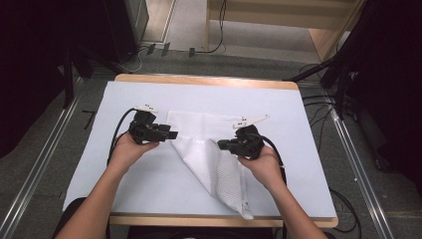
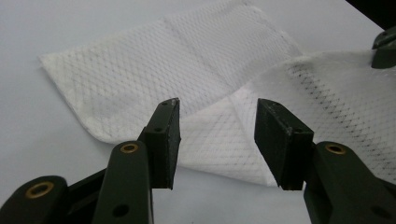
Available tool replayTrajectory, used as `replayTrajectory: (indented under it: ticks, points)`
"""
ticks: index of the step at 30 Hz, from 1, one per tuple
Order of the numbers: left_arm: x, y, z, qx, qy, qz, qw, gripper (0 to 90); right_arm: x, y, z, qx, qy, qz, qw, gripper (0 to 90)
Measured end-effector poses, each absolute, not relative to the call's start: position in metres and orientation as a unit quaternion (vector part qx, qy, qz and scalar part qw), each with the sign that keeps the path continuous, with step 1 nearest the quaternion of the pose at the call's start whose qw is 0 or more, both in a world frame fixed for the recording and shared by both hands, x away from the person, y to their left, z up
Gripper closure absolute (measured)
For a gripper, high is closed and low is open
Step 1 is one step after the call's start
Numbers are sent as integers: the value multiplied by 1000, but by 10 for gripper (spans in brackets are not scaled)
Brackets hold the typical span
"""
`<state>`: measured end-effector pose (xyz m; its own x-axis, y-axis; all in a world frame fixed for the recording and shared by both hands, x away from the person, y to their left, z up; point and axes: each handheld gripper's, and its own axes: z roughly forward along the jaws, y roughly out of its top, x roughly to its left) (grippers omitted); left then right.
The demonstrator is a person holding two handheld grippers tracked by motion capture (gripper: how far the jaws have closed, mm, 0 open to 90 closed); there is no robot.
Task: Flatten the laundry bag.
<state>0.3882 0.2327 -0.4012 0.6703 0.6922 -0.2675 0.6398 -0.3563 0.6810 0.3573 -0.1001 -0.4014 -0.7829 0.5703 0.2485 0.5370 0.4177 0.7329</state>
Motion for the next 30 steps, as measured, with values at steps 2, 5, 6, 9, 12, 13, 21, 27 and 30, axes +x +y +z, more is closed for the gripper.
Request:
replayTrajectory:
  ticks: [2,5,6,9,12,13,21,27,30]
  points:
    - [388,235,-401,821,408,36,397,514,355,-93,-399,320,843,433,12,891]
    - [387,238,-401,817,413,36,400,514,351,-82,-396,304,848,435,6,891]
    - [386,240,-401,818,414,37,397,514,349,-78,-395,300,849,435,4,891]
    - [385,243,-402,817,417,38,397,513,345,-66,-392,279,854,440,-1,891]
    - [384,245,-402,815,422,39,395,512,340,-55,-388,262,857,444,-9,891]
    - [383,246,-403,813,425,40,397,512,338,-52,-387,258,858,445,-13,891]
    - [385,252,-409,808,439,44,391,511,326,-28,-381,222,861,456,-46,891]
    - [383,257,-409,805,445,46,391,511,315,-11,-375,191,864,462,-61,890]
    - [383,258,-410,806,445,46,388,511,309,-5,-371,182,865,464,-65,887]
